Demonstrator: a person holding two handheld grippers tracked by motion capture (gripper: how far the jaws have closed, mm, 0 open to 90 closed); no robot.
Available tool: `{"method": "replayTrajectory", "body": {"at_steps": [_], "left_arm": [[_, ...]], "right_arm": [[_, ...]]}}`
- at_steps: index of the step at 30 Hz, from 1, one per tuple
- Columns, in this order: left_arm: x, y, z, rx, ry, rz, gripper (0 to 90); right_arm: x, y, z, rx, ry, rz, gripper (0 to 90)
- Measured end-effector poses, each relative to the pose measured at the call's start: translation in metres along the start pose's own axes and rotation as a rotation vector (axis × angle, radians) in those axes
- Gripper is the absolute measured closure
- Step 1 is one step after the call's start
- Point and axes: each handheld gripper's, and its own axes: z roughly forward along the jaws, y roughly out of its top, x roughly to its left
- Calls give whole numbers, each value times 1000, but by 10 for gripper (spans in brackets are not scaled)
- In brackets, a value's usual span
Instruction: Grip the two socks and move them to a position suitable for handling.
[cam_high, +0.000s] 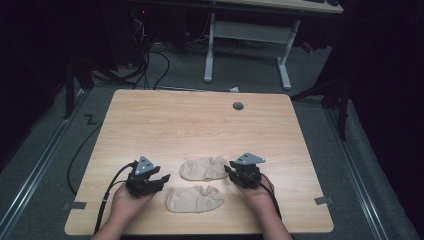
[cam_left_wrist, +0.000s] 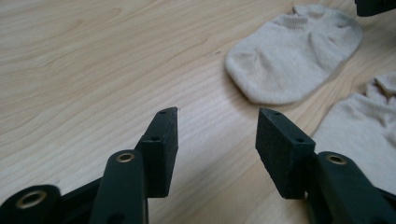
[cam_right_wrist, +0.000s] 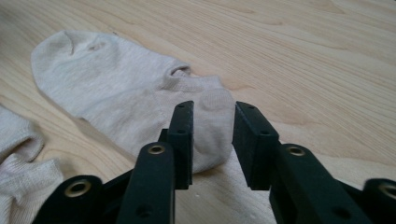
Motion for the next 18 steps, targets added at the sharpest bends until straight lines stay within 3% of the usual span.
{"method": "replayTrajectory", "body": {"at_steps": [7,11,16,18], "left_arm": [[-3,11,18,-2,-32,-16,487],[-12,15,33,16,-21,24,467],[-15,20,46,17,-22,22,494],[-17,22,54,48,-18,23,509]], "right_arm": [[-5,-1,7,34,9,34,645],[-4,1,11,42,31,58,646],[-1,2,14,52,32,51,642],[0,2,15,58,32,48,636]]}}
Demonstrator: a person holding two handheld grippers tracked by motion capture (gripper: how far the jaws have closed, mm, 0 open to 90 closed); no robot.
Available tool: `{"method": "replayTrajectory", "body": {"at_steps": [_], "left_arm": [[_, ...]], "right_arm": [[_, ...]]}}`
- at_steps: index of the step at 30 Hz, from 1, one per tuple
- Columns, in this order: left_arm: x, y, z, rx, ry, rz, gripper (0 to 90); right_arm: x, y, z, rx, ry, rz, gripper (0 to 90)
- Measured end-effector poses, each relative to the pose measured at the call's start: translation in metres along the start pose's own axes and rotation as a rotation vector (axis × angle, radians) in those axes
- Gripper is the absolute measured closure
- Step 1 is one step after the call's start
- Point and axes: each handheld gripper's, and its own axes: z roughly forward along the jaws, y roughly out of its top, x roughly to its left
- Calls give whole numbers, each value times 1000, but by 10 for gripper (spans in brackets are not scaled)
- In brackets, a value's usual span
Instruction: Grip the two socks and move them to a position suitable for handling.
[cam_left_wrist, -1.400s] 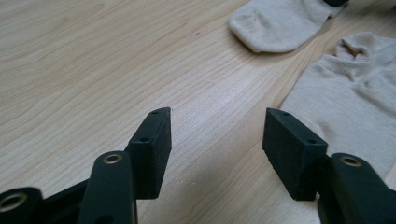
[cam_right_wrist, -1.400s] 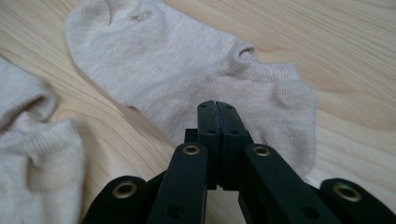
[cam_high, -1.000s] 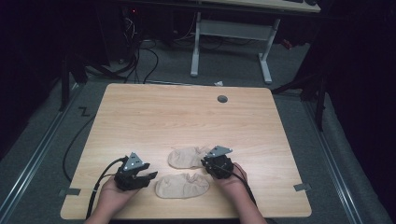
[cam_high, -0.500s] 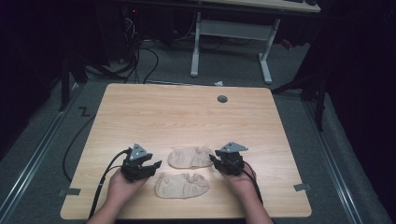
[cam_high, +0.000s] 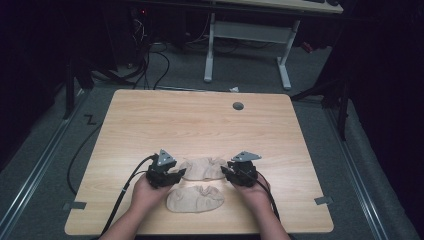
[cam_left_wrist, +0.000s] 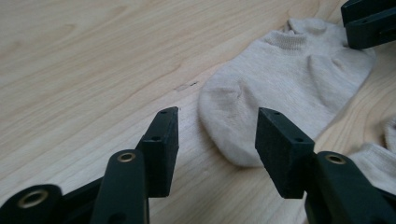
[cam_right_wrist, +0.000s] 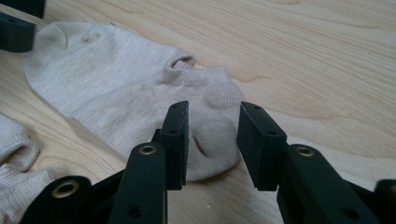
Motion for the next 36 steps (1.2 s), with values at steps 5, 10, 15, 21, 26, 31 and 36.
{"method": "replayTrajectory", "body": {"at_steps": [5,10,15,21,26,31,36], "left_arm": [[-5,3,12,17,-2,17,581],[-7,3,12,14,17,14,623],[-9,2,10,17,32,30,724],[-8,-2,9,3,19,32,798],[-10,-4,8,-9,20,33,860],[-11,-5,8,-19,30,43,866],[-12,-4,5,-35,35,42,866]], "right_arm": [[-2,-1,3,17,13,14,632],[-2,-2,5,26,15,11,635],[-2,-3,4,21,14,3,690],[-2,-4,4,21,20,-3,768],[0,-4,4,21,31,-2,845],[3,-4,4,21,9,-25,858],[4,-3,2,13,-10,-29,860]]}}
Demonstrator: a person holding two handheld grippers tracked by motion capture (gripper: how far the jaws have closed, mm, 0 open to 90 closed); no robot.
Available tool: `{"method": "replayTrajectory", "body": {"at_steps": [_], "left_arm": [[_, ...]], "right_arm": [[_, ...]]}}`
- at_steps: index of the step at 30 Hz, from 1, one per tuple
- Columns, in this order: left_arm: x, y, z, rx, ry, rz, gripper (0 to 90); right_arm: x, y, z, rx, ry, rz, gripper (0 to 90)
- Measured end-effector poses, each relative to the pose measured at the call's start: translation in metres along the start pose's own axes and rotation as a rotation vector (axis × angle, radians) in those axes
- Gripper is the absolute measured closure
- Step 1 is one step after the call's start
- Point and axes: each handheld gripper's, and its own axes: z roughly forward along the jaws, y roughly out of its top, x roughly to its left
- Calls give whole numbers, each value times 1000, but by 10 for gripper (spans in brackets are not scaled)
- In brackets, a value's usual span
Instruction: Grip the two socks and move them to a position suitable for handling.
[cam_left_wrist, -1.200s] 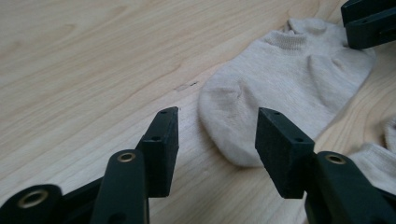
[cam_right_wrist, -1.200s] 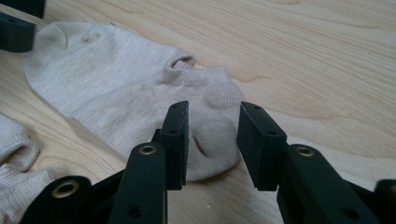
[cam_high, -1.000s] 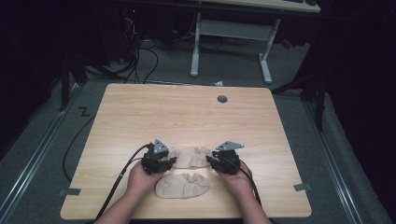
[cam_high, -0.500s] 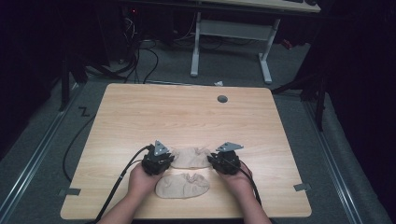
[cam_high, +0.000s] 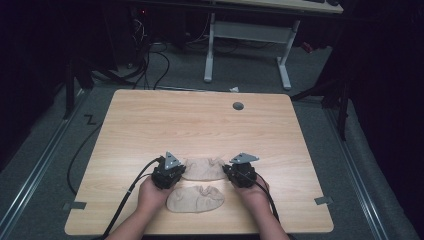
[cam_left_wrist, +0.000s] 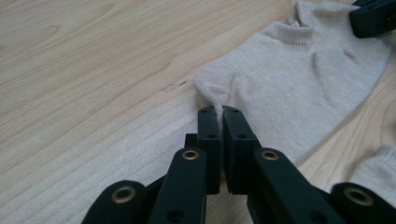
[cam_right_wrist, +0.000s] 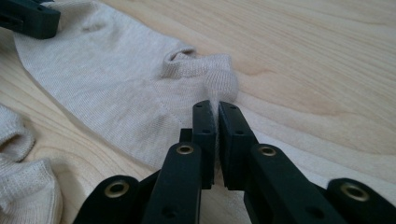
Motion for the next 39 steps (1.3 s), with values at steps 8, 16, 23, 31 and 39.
{"method": "replayTrajectory", "body": {"at_steps": [8,16,23,31,39], "left_arm": [[0,5,-17,-38,4,2,866],[-5,4,-55,-56,8,39,865],[-10,-7,-78,-57,-14,30,864],[-29,-28,-93,-58,-40,59,862],[-41,-36,-97,-50,-62,76,862]], "right_arm": [[3,4,-10,-52,1,-1,859],[25,6,-30,-111,15,-80,859],[40,1,-46,-130,41,-124,858],[53,-8,-59,-131,68,-153,858],[66,-26,-66,-99,81,-175,858]]}}
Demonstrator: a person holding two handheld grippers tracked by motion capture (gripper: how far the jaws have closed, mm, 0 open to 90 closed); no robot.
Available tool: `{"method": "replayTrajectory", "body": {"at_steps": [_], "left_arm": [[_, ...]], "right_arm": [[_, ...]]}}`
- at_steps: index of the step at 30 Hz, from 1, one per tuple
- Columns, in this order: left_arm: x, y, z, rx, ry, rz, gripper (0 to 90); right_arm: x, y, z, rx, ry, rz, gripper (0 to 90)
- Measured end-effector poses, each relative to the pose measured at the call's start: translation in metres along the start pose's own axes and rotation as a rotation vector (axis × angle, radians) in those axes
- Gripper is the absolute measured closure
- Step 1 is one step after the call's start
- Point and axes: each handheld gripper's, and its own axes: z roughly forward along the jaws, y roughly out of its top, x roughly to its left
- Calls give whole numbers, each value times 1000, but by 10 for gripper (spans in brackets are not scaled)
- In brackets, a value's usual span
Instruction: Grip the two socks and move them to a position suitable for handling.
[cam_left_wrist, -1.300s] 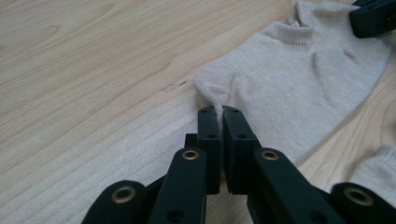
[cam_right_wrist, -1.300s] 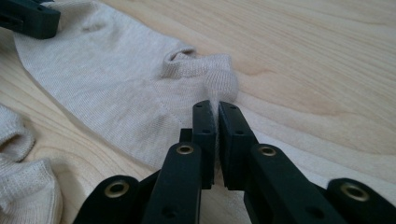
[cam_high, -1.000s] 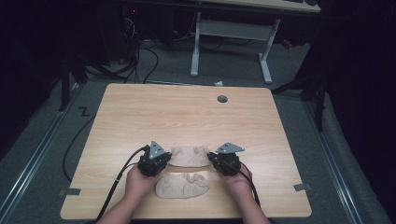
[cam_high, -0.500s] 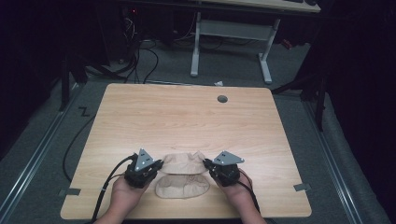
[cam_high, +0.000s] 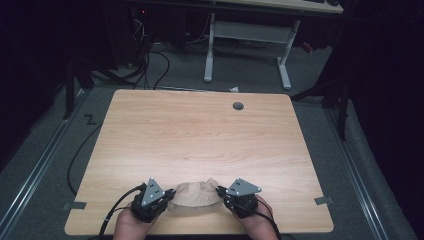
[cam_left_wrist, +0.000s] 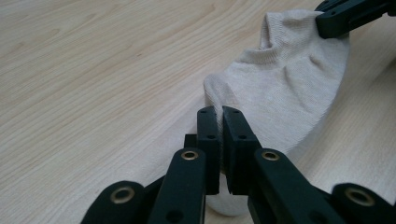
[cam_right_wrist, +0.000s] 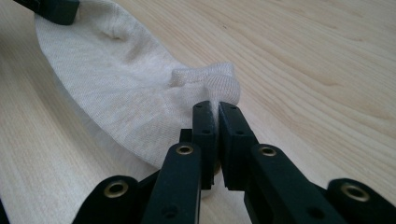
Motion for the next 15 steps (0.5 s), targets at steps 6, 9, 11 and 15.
{"method": "replayTrajectory", "body": {"at_steps": [6,9,11,15], "left_arm": [[-1,-1,-5,-12,2,-7,862],[-2,-4,-7,-7,7,-1,862],[-3,-5,-6,-2,8,5,862],[-4,-6,-5,4,13,17,861]], "right_arm": [[1,-4,-4,1,1,13,857],[2,-7,-6,0,7,17,857],[2,-8,-6,1,8,12,857],[2,-7,-6,-1,4,16,857]]}}
